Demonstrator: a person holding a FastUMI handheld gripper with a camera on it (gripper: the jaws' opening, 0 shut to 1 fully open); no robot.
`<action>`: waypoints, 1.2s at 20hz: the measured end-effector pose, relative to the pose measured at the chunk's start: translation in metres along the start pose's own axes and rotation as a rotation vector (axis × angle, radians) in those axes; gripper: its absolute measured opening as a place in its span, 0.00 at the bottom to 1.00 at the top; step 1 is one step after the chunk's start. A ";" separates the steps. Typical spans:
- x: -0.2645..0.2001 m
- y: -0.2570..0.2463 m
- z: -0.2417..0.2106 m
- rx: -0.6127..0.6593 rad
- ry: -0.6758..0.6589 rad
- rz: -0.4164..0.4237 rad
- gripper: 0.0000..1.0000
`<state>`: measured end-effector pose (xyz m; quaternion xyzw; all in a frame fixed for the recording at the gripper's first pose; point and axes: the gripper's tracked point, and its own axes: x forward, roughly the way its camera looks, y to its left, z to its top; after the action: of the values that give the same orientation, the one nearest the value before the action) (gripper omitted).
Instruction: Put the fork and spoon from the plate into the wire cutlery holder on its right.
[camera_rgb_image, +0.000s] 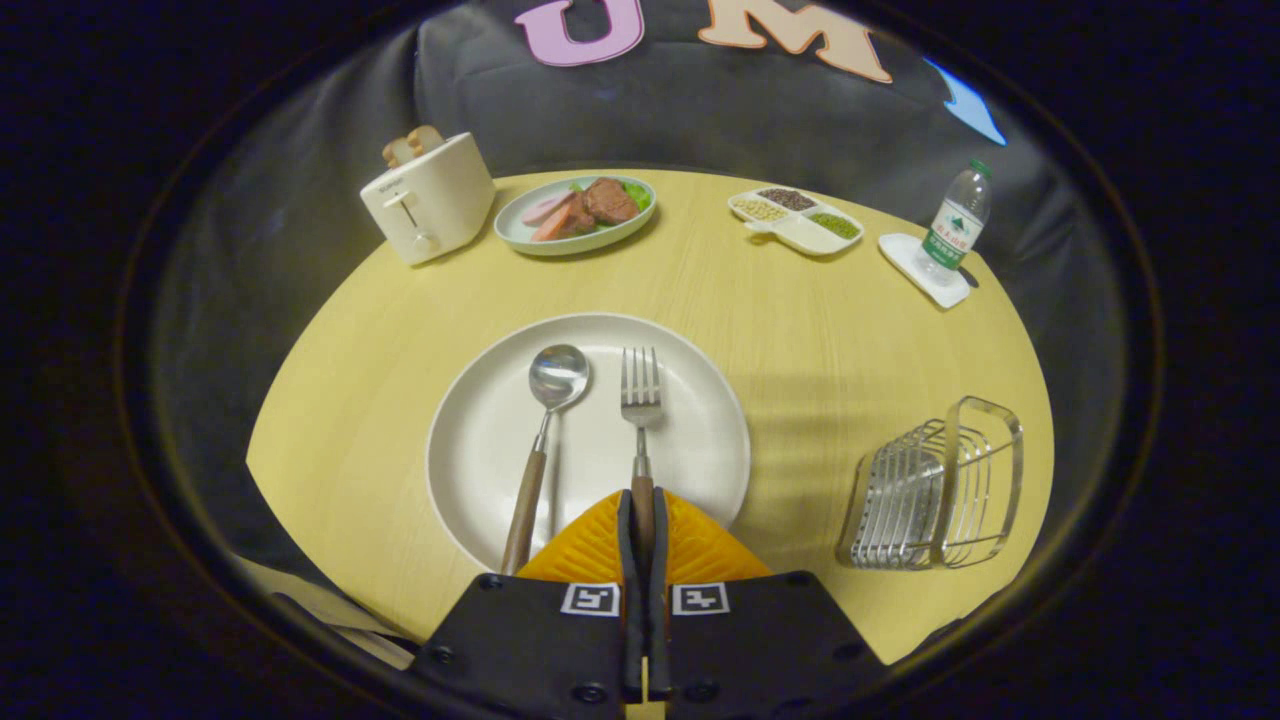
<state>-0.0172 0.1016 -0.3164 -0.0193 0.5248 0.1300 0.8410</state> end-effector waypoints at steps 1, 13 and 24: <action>-0.005 -0.004 0.003 0.009 -0.007 -0.004 0.05; -0.068 -0.071 0.015 0.056 -0.050 -0.098 0.05; -0.104 -0.130 -0.007 0.130 -0.062 -0.187 0.05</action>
<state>-0.0351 -0.0461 -0.2404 -0.0096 0.5017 0.0174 0.8648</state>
